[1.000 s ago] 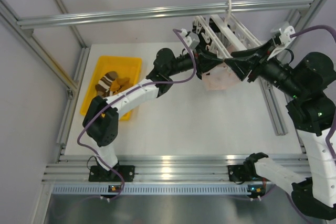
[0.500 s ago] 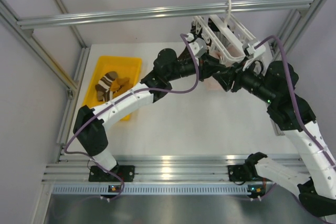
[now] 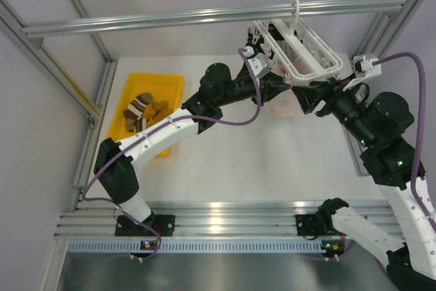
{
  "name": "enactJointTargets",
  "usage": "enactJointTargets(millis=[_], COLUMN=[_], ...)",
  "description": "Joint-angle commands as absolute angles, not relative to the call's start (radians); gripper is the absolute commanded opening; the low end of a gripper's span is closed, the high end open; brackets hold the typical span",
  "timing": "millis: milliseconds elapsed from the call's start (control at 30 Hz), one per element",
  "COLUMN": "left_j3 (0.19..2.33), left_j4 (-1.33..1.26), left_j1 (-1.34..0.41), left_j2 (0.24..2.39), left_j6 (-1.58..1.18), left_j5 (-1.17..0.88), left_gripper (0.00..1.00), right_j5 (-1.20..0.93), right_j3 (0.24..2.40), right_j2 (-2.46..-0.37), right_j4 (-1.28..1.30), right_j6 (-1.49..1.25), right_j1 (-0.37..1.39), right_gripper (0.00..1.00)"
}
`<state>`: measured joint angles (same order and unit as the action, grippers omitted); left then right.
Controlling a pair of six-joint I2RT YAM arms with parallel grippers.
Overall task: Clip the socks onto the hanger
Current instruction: Open the clamp at the hanger.
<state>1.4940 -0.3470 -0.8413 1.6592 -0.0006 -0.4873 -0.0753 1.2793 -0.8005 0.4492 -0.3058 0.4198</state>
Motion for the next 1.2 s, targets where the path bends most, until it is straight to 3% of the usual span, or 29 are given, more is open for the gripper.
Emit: enactJointTargets(millis=[0, 333, 600, 1167], left_j3=[1.528, 1.522, 1.506, 1.578], left_j4=[-0.302, -0.259, -0.241, -0.078], left_j1=[-0.867, -0.903, -0.908, -0.979], left_j2=[1.621, 1.595, 1.565, 1.548], left_j6=[0.040, 0.038, 0.064, 0.265], left_j5=[-0.517, -0.500, -0.508, -0.580], left_gripper=[0.00, 0.00, 0.00, 0.00], right_j5=[-0.121, -0.115, -0.149, 0.043], right_j3=[1.258, 1.183, 1.271, 1.362], right_j2=[-0.821, -0.781, -0.704, -0.785], right_j4=[0.351, 0.281, 0.402, 0.384], right_j6=[-0.382, -0.364, -0.212, -0.114], right_j1=[0.403, 0.400, 0.391, 0.322], right_gripper=[0.64, 0.66, 0.55, 0.50])
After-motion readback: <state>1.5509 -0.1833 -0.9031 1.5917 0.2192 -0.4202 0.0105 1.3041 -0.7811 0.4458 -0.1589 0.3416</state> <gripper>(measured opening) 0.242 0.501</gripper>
